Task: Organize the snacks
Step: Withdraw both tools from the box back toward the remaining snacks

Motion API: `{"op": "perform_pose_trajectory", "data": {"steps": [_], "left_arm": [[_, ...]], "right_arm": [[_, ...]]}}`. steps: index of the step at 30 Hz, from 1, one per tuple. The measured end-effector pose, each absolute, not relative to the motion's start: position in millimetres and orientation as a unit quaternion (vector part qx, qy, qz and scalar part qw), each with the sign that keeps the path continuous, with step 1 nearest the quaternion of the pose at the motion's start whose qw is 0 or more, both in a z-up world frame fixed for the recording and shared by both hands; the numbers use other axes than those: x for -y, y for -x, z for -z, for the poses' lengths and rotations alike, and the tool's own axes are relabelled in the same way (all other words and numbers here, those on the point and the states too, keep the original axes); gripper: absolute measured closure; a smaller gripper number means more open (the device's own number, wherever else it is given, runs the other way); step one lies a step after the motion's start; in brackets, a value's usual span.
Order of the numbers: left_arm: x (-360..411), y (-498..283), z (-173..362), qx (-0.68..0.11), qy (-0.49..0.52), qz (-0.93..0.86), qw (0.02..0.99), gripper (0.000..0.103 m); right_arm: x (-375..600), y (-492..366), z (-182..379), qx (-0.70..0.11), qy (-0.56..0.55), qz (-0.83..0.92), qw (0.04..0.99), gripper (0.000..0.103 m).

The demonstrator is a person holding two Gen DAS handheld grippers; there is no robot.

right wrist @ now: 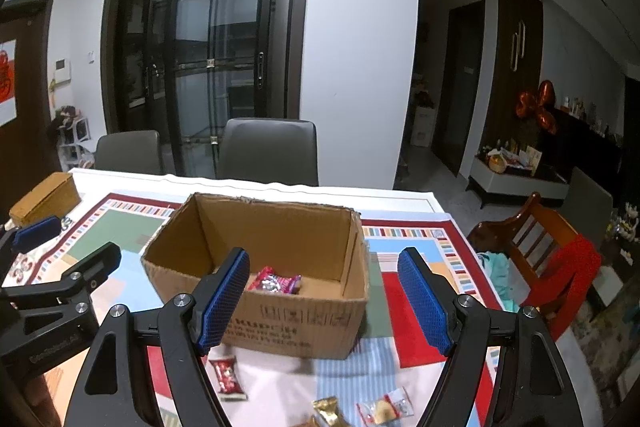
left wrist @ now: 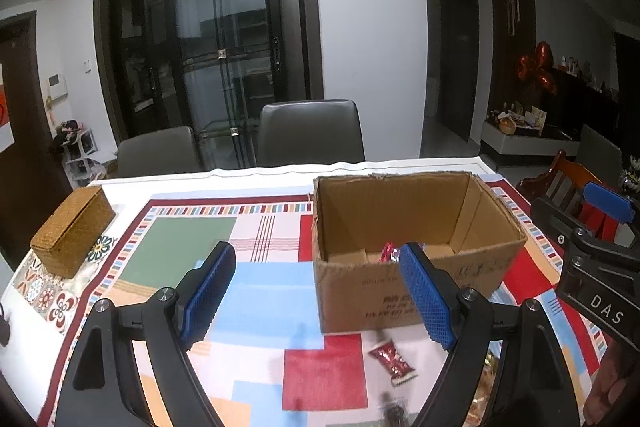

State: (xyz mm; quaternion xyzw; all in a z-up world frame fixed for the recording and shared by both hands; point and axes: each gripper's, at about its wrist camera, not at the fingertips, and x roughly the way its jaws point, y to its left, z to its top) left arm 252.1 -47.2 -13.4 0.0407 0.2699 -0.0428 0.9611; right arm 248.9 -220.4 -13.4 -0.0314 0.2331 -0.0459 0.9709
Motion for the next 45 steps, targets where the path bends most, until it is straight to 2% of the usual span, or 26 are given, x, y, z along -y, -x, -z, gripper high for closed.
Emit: {"op": "perform_pose_trajectory", "data": {"steps": [13,27,45], "left_arm": [[36,-216,32,-0.286,-0.047,0.028,0.957,0.019],[24,-180,53,-0.31,-0.033,0.017,0.95,0.008],[17,-129,96,-0.338,-0.017,-0.003,0.941,0.008]], "right_arm": [[203,-212,29,-0.239,0.055,0.033,0.969,0.026],[197,-178,53,-0.27,0.044,0.008,0.962,0.026],[190,-143,92,-0.312,0.049,-0.01,0.949,0.026]]}}
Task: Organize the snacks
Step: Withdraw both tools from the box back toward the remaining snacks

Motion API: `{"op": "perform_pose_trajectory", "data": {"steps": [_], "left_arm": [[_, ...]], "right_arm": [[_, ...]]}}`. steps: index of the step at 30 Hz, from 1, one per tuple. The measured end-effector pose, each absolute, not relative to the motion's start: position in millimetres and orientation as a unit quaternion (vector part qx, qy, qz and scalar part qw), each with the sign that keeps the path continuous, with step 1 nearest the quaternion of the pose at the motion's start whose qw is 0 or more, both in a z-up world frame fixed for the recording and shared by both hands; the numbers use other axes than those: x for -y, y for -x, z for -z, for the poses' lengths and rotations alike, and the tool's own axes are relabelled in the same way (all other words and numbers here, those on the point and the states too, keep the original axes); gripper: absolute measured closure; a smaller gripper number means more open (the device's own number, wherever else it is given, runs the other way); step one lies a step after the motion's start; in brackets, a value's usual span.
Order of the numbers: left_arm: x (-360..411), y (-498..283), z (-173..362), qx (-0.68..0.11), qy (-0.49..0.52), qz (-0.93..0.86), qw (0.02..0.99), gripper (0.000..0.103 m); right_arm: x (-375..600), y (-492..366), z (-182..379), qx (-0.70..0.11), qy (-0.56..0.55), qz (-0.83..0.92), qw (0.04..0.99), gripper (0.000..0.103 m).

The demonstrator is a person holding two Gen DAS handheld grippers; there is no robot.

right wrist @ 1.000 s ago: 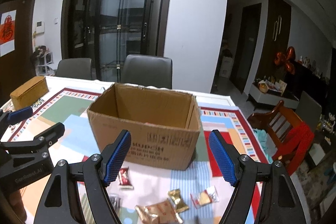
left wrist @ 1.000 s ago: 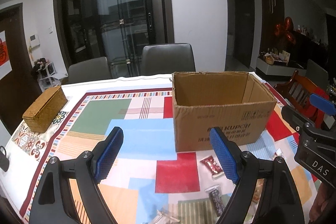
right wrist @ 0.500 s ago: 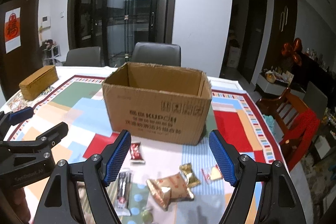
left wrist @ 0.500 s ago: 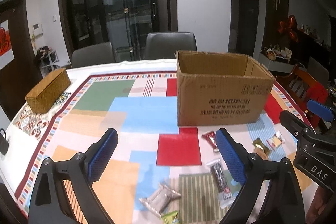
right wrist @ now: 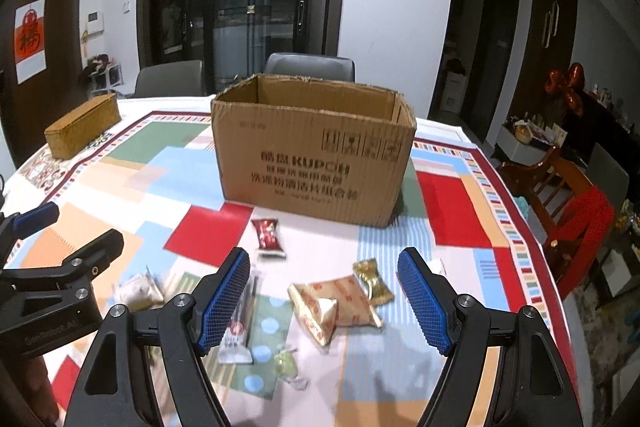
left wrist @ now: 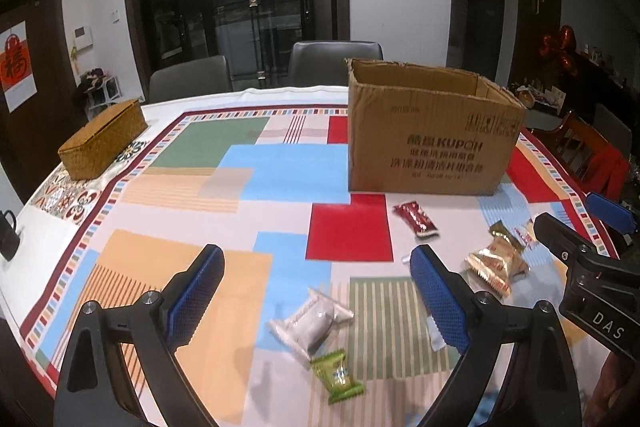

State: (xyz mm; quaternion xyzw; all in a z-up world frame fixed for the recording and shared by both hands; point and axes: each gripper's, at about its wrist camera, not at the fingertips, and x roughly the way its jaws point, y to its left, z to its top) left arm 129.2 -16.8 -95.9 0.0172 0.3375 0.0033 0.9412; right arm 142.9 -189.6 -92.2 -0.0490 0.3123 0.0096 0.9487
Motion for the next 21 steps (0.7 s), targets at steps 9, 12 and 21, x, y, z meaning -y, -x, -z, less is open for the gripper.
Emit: {"op": "perform_pose_trajectory", "data": {"steps": [9,12,21], "left_arm": [[15,-116,112,-0.349,-0.008,-0.013,0.937,0.008],[14,-112,120,-0.353,-0.003,-0.019,0.935,0.008],[15,-109,148,-0.384,0.003,-0.024,0.923,0.011]], "right_arm": [[186,-134,110,-0.329,0.051,-0.017,0.943,0.026],[185,-132,115,-0.333,0.054,-0.019,0.941,0.026],[182,-126,132,-0.344,0.064,-0.025,0.937,0.026]]}}
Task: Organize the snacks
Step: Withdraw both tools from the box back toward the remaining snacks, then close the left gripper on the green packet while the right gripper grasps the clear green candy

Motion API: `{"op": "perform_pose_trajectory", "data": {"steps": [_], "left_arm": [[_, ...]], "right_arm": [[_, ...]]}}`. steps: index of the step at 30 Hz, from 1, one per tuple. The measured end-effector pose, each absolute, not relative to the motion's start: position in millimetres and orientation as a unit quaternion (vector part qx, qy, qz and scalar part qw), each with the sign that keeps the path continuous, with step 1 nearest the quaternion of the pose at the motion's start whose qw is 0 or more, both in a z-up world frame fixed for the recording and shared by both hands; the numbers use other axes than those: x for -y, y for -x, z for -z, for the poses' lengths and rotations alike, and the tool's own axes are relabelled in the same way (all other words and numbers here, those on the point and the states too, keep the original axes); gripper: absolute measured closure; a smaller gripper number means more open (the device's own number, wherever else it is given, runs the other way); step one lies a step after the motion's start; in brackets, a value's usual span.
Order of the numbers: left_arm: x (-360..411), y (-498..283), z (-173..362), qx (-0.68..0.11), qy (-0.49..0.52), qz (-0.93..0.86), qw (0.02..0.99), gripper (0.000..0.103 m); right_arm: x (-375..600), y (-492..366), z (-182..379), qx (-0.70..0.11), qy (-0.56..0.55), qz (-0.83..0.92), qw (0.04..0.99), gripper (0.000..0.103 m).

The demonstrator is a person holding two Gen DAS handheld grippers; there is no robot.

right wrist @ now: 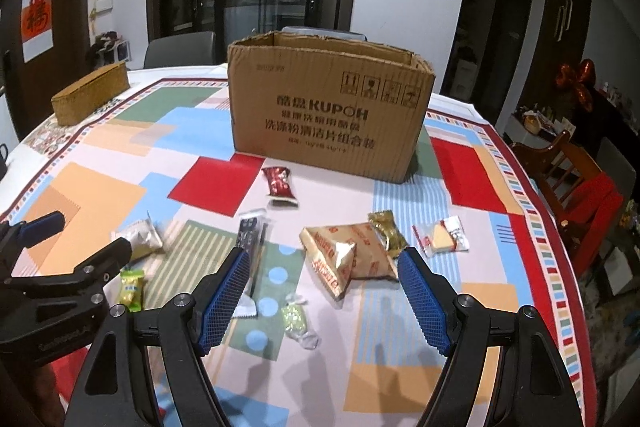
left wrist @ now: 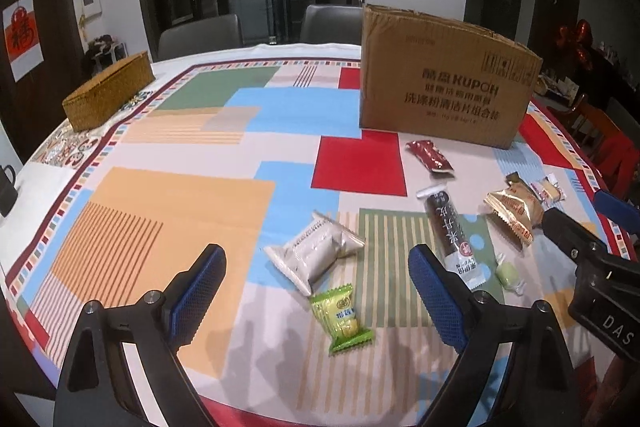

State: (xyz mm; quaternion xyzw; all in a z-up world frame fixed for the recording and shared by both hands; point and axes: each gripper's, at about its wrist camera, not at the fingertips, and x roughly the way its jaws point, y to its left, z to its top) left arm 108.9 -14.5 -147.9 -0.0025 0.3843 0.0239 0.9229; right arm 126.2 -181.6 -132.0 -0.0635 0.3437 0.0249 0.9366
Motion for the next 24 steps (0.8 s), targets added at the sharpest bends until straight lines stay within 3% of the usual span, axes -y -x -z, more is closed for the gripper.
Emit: {"op": "perform_pose_trajectory", "data": {"steps": [11,19,24], "left_arm": [[12,-111,169,-0.418,0.014,-0.03,0.908,0.023],[10,-115,183,-0.446,0.023,-0.03,0.894,0.03],[11,-118,193,-0.464,0.025,-0.026,0.885,0.039]], "right_arm": [[179,-126,154,-0.365,0.07,-0.034,0.928,0.027],[173,-129,173,-0.396,0.072,-0.046,0.914,0.038],[172,-133,182,-0.414,0.068,-0.05,0.906,0.044]]}}
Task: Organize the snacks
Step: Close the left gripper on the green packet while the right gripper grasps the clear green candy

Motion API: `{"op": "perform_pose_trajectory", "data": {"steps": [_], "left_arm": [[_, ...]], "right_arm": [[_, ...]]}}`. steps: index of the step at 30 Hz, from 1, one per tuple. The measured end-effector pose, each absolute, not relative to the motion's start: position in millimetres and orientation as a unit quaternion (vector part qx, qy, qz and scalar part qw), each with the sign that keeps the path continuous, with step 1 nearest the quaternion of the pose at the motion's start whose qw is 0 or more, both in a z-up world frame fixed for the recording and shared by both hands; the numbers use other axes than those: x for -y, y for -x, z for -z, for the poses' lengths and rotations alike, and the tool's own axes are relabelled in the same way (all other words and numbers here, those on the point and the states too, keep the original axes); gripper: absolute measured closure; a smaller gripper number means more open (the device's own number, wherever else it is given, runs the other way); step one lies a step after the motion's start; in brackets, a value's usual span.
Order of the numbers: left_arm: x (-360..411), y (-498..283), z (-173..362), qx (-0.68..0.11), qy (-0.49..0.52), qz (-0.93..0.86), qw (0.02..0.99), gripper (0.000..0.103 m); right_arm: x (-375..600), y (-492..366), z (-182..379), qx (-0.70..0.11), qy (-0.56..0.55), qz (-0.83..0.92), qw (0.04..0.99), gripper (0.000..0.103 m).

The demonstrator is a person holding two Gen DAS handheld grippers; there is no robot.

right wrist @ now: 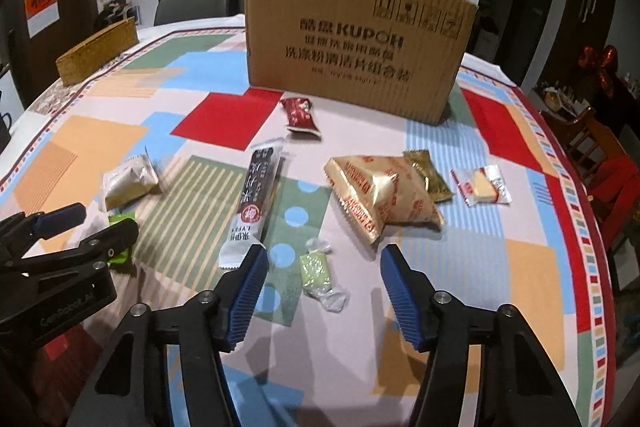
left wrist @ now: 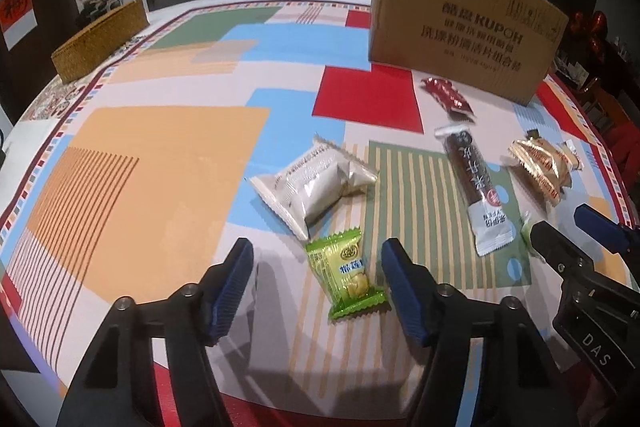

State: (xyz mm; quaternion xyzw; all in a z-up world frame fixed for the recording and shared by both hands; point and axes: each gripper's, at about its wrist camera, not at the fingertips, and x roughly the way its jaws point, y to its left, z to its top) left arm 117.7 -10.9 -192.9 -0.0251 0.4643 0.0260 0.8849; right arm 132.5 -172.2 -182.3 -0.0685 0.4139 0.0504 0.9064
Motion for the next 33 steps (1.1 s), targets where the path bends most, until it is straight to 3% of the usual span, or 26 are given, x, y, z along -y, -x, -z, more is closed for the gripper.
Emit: {"op": "perform_pose_trajectory", "data": {"steps": [13,18,23,33], "left_arm": [[15,-120,200,-0.477,0.021,-0.018,0.878,0.056],[17,-121,199,-0.474,0.02,-0.011,0.88,0.072],[15,-122,199,-0.473,0.025,-0.007,0.881,0.075],[15,-123,198,-0.472,0.03,-0.004,0.881,0.077]], "right_arm": [[173,-141,198,-0.449,0.056,-0.058,0.89,0.06],[173,-143,201,-0.457,0.049,-0.064,0.886,0.07],[169,-143,201,-0.456,0.051,-0.073,0.886,0.082],[171,-143,197,-0.449,0.049,-0.069,0.89,0.082]]}}
